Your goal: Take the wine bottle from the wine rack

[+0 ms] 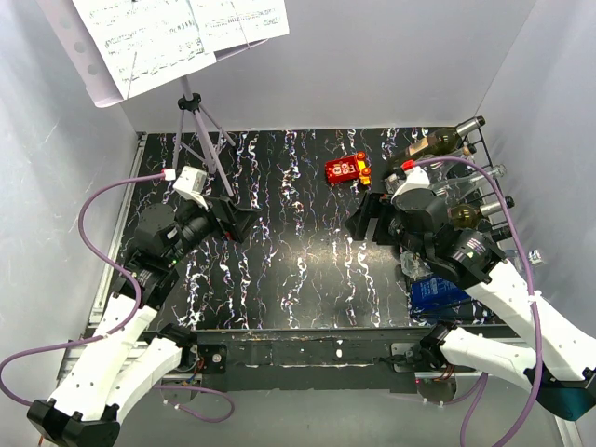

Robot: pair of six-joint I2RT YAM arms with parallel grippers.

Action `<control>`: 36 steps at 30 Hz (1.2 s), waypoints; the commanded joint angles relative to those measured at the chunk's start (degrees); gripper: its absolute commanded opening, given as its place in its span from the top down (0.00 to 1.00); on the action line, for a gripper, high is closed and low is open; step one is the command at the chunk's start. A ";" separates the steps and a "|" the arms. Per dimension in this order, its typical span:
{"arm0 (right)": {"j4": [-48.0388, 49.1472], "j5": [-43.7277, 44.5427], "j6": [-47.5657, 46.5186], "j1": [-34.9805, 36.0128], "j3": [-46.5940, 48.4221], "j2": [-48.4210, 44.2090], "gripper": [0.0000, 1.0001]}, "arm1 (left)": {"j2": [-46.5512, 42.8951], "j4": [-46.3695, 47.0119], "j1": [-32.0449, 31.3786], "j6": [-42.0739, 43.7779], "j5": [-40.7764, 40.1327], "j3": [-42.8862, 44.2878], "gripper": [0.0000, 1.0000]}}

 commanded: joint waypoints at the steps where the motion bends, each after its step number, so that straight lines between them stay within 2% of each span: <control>1: 3.06 1.86 1.83 0.10 1.87 -1.00 0.08 | -1.00 0.62 -0.04 0.87 -0.65 -0.44 0.02; 9: 9.38 7.04 3.59 0.19 3.45 0.84 0.08 | -1.35 0.27 0.13 1.40 -1.71 -0.35 0.02; 12: 15.35 13.61 -1.84 0.01 5.29 2.94 0.15 | -1.61 0.18 0.13 1.66 -2.50 -0.44 0.02; 16: 23.17 21.88 -12.30 -1.74 10.91 8.03 0.18 | -1.61 0.00 0.13 1.93 -2.94 -0.62 0.02; 19: 25.30 22.96 -15.57 -7.78 16.53 13.13 0.23 | -1.52 -0.08 -0.04 1.93 -2.94 -0.62 0.02; 22: 21.71 18.40 -11.55 -17.01 23.56 20.07 0.26 | -1.52 0.00 -0.04 1.58 -2.68 -0.70 0.02; 26: 16.35 17.77 -8.90 -25.99 32.52 28.86 0.27 | -1.61 -0.08 -0.39 1.40 -2.06 -0.79 0.02; 32: 0.53 24.18 -2.93 -34.17 48.08 42.92 0.27 | -1.52 0.27 -0.66 0.70 -0.66 -0.79 0.02; 36: -2.12 23.31 -1.69 -37.69 52.40 48.38 0.28 | -1.61 0.18 -0.92 0.34 -0.04 -0.79 0.02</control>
